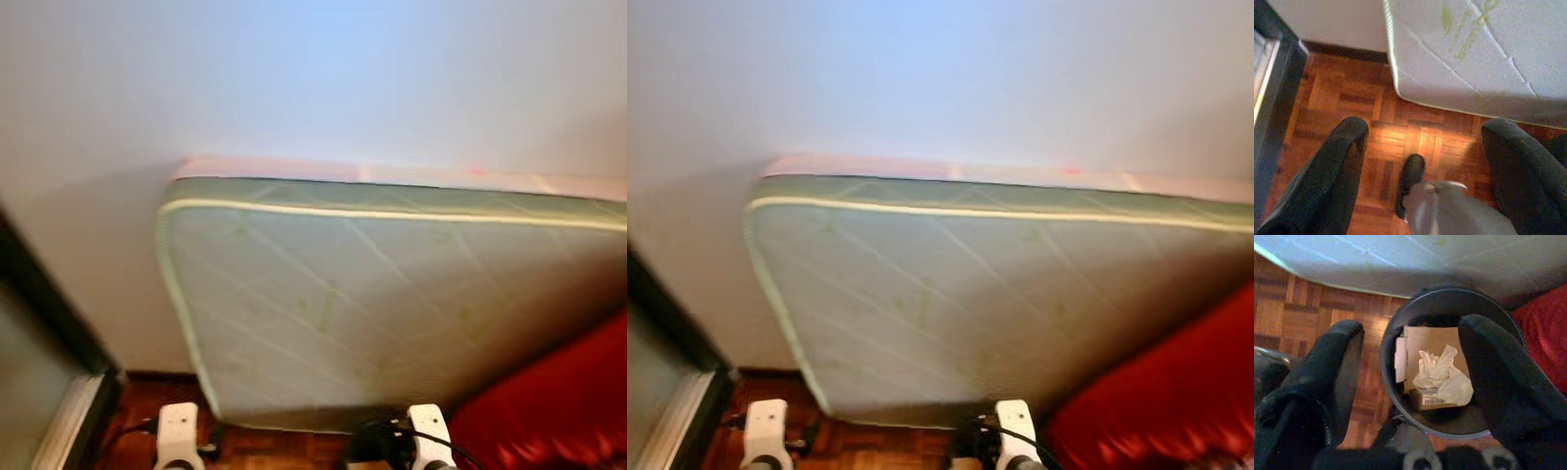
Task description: Clean up the room
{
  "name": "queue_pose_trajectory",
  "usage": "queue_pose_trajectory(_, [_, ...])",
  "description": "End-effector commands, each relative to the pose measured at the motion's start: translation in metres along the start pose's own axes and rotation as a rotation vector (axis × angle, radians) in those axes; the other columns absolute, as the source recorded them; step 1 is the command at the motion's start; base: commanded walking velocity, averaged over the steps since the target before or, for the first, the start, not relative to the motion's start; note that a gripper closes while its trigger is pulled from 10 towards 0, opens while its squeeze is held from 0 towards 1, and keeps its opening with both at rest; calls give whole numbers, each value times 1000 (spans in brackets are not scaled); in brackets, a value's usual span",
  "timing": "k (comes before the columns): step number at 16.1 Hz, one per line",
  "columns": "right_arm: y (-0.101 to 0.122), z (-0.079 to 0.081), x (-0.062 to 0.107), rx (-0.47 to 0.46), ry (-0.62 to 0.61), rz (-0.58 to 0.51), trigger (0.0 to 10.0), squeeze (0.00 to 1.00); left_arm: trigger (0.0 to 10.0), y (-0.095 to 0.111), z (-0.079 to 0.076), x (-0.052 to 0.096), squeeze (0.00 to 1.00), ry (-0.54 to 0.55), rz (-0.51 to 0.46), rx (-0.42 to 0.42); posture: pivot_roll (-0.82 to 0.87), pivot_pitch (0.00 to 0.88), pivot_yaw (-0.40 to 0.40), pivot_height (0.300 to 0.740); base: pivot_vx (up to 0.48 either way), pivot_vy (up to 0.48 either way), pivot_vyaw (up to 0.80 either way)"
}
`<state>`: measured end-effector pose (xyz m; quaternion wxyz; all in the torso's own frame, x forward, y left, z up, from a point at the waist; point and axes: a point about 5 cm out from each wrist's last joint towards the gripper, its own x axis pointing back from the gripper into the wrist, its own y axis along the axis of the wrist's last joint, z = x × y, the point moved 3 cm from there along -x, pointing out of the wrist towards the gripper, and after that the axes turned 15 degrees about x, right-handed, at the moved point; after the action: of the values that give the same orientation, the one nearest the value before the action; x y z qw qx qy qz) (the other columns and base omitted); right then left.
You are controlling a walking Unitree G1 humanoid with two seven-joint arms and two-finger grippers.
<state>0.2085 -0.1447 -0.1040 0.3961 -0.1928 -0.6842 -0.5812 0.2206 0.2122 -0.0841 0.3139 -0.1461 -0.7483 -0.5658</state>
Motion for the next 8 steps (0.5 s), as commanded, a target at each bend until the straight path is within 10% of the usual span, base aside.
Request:
queue_pose_trajectory(1, [0,-3,0,-7,-8,4,10000,0,10000,-1,2,0,0,1,6,-17,181,0,-128,740,0,0,800])
queue_pose_trajectory(8, [-4,-6,2,-17,-7,5,10000,0,10000,-2,-1,0,0,-15,12,-29,181,0,-124,740,0,0,523])
